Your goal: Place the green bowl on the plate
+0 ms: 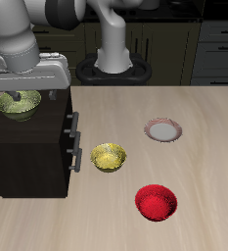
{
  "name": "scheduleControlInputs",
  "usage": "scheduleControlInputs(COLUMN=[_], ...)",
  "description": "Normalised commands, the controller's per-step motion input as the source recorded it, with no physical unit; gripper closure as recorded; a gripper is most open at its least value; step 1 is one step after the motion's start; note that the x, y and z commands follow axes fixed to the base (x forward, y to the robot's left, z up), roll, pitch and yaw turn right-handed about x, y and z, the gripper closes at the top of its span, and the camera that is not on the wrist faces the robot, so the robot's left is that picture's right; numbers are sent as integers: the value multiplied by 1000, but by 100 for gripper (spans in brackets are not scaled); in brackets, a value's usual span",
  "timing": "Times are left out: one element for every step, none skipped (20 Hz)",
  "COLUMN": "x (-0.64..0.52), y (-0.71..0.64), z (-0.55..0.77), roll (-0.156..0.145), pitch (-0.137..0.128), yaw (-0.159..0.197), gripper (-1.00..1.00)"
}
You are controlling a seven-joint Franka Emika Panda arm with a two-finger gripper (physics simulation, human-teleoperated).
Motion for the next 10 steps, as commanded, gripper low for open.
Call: scheduleControlInputs(x=[-33, 6, -69, -44, 16, 26, -85, -11, 45, -171], y=[-86, -66, 135, 129, 89, 443, 23, 272, 7, 133], z=[-127, -166, -163, -147, -203, -427, -158, -276, -151, 41], roll=[-3, -47, 33, 91, -48, 146, -100, 16, 12, 31], pitch=[16, 27, 40, -7, 43, 75, 46, 12, 95, -66], yaw=[-1, -16, 0, -12, 19, 35, -20, 194, -50, -59], gripper=[-100, -100, -100, -100, -100, -100, -100, 100, 100, 100])
